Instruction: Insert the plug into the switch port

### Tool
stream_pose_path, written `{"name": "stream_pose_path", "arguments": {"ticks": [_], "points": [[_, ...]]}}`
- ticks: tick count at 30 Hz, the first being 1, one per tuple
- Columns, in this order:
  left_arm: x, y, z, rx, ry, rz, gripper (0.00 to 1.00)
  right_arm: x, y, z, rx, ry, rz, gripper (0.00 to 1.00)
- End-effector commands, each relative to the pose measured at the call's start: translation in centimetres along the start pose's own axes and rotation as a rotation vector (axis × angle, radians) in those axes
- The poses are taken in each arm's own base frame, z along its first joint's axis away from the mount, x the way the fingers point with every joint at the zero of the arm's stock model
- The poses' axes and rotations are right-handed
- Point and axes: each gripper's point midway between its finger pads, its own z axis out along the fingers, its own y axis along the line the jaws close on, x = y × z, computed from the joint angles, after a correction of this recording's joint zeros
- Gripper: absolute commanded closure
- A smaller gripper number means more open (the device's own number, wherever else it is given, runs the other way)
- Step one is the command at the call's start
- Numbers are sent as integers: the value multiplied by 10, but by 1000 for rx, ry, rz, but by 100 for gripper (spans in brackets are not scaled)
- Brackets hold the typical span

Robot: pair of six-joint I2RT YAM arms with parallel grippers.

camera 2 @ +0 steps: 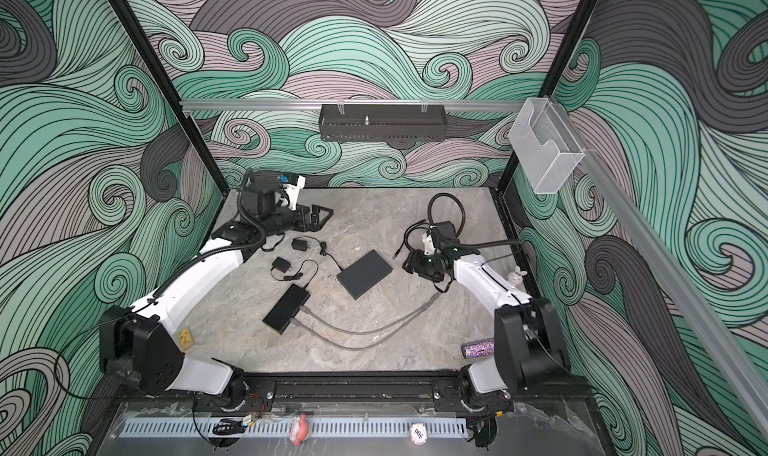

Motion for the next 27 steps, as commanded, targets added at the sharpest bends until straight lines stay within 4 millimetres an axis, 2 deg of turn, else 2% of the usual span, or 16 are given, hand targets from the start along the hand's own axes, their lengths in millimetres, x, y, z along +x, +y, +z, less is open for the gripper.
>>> {"name": "stream_pose_path", "arguments": {"ticks": [1,4,8,13,15,25,27], "points": [[-17,-33,6,212,-26,-146,1,-30,-3,15,90,-31,-1,39],[-19,-36,1,182,34,-151,1,-49,0,36,138,-18,-4,43],[-24,-25,-6,104,26,-147,1,-69,5,60,224,2,9,46],[-33,-21,-17,83,-6,-143,1,-81,-2,70,433,-23,52,52],[-36,-21,-20,82,-15,-142,1,-83,-6,73,483,-31,58,55],[-45,-1,-24,86,-30,-229,1,-77,-7,106,474,32,81,60],[-47,2,-26,80,-39,-227,1,-76,-9,111,477,43,83,68]]}}
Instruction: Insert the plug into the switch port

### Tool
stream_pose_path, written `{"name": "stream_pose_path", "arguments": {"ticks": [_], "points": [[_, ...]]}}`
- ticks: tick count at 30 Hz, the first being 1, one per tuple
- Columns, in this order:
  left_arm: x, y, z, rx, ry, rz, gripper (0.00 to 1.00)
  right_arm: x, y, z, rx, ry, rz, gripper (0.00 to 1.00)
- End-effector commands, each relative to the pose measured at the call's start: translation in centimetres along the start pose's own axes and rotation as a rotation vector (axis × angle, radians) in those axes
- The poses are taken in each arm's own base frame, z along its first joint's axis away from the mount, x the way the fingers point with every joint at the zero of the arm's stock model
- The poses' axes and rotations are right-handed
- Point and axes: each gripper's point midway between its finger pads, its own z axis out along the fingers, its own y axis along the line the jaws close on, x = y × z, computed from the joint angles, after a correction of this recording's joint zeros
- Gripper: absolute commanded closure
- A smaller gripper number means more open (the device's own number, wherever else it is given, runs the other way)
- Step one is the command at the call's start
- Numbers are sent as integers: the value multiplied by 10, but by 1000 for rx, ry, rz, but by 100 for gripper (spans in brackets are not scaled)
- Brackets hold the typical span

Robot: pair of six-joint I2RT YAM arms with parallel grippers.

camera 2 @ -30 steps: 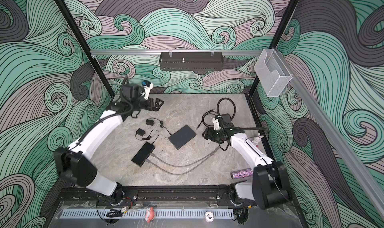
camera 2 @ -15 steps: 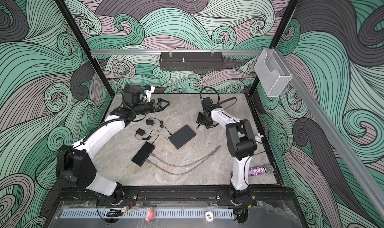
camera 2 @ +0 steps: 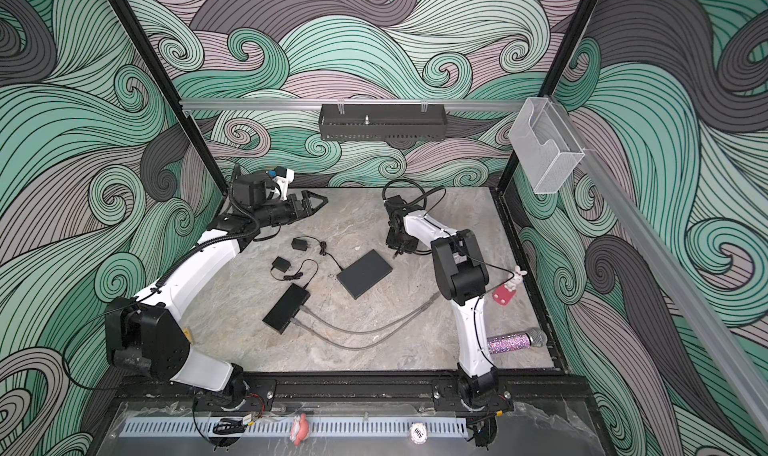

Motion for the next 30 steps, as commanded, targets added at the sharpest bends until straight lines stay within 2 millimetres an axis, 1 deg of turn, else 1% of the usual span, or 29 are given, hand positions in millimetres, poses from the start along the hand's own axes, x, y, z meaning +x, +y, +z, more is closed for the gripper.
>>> {"name": "stream_pose_path", "arguments": {"ticks": [1,2,3,6,9,11,13,15,17,20,22,25,27,30], "points": [[-12,-6,-7,21,-24,-3,1,2,-4,5,35,19,13,69],[-12,-6,-8,21,-26,-3,1,2,-3,6,32,23,14,70],[-13,-6,-8,21,-26,-3,1,1,-4,7,33,23,15,76],[-12,-4,-7,18,-24,-5,1,-2,-4,5,33,13,18,79],[-12,-1,-7,12,-21,-1,1,-6,-3,1,25,4,15,88],[-12,0,-6,8,-23,10,1,-8,-5,-5,15,-2,16,94],[-11,1,-7,0,-25,25,1,-10,-6,-14,-6,-15,12,96],[-11,4,-8,-20,-35,42,1,-10,-7,-26,-41,-37,5,96],[-11,4,-9,-23,-53,62,1,-9,-8,-46,-88,-82,-3,98],[-8,-3,-7,-6,-54,116,1,0,-13,-75,-167,-147,-3,98],[-1,-12,-4,13,-44,175,1,7,-20,-92,-202,-182,-1,98],[17,-34,3,57,-15,299,4,24,-28,-118,-263,-213,-8,98],[34,-50,8,76,15,384,6,34,-33,-138,-312,-248,-14,98],[66,-76,18,126,76,508,10,50,-44,-164,-367,-315,-34,99]]}}
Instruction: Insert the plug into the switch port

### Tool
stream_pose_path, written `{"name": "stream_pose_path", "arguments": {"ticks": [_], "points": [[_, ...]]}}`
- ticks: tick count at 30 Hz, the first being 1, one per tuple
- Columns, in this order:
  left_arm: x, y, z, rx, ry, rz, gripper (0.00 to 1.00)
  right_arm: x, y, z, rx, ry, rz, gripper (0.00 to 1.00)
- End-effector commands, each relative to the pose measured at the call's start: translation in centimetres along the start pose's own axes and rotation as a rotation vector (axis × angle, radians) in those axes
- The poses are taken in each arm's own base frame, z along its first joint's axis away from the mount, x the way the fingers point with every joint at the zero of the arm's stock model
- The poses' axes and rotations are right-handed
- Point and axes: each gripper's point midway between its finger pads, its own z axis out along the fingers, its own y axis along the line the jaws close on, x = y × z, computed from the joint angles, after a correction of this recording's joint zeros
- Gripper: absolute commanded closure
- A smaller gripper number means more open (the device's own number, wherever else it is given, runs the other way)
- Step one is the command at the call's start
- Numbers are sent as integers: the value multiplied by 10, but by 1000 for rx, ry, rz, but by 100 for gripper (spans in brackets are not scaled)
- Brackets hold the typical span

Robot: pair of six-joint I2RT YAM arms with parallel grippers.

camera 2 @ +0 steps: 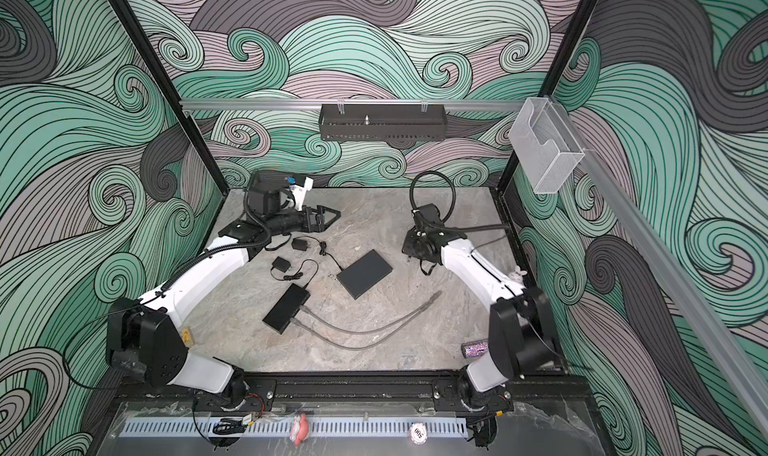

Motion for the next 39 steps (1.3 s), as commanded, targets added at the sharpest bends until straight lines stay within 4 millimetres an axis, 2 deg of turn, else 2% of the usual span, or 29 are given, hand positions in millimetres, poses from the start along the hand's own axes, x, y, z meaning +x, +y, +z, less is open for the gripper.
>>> {"name": "stream_pose_path", "arguments": {"ticks": [1,5,8,11,19,24,27,28,35,39], "points": [[10,-44,3,70,15,216,10,3,5,-29,-93,-74,-47,99],[42,-89,21,194,78,306,11,9,2,-67,-163,-189,-92,100],[69,-106,39,184,154,345,15,9,3,-88,-235,-298,-88,100],[90,-117,53,159,204,364,15,9,3,-103,-300,-381,-46,100],[114,-133,74,154,270,306,25,-1,10,-142,-498,-596,138,100],[115,-134,78,143,274,274,27,-1,13,-146,-526,-605,155,100],[114,-139,80,162,282,250,43,1,16,-142,-543,-595,162,100],[115,-140,81,166,288,243,44,3,17,-140,-549,-591,163,100],[116,-155,77,228,306,221,40,8,13,-124,-517,-579,194,100],[120,-159,80,249,329,208,37,8,18,-121,-517,-570,196,100]]}}
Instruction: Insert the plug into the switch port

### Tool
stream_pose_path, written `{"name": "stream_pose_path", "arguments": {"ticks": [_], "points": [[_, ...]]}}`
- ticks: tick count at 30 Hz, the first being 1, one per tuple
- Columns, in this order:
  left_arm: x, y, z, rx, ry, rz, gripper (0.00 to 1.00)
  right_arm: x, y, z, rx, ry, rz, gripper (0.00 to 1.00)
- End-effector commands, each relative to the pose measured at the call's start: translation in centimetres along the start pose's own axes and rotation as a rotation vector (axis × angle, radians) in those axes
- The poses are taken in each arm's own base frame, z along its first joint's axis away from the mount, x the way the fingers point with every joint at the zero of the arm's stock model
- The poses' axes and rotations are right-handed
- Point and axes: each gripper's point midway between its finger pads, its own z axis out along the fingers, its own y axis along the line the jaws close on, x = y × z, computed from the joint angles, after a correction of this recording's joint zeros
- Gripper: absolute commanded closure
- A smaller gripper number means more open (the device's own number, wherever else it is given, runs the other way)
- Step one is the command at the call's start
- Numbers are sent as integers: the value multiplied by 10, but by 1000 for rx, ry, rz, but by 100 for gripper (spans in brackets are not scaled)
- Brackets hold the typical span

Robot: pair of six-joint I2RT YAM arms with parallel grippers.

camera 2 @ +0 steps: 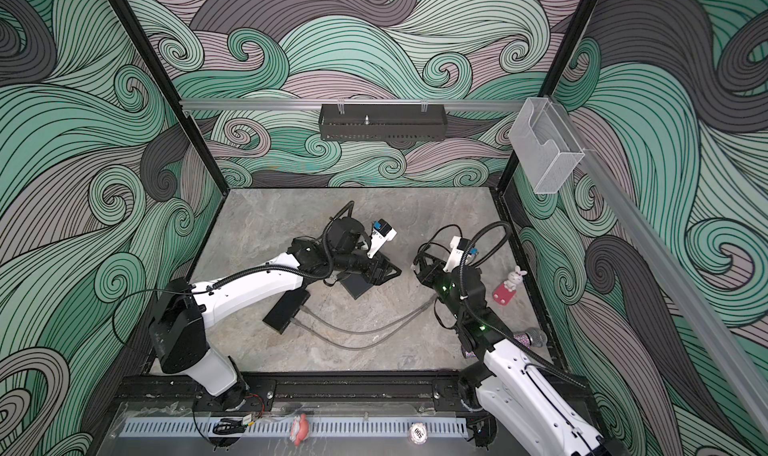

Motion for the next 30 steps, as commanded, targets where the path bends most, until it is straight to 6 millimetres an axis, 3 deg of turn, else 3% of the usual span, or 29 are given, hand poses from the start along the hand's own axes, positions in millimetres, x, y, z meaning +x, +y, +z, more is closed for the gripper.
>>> {"name": "stream_pose_path", "arguments": {"ticks": [1,15,24,28,30], "points": [[-6,-15,4,52,20,-14,36,-10,10,1,-21,-48,13,100],[11,-11,21,64,146,-57,39,3,30,5,-59,-20,-26,100],[8,-11,20,54,136,-55,40,11,32,5,-73,3,-51,100],[6,-11,19,54,131,-56,43,17,36,6,-89,20,-69,100],[6,-11,19,55,131,-56,49,19,37,6,-93,25,-74,100]]}}
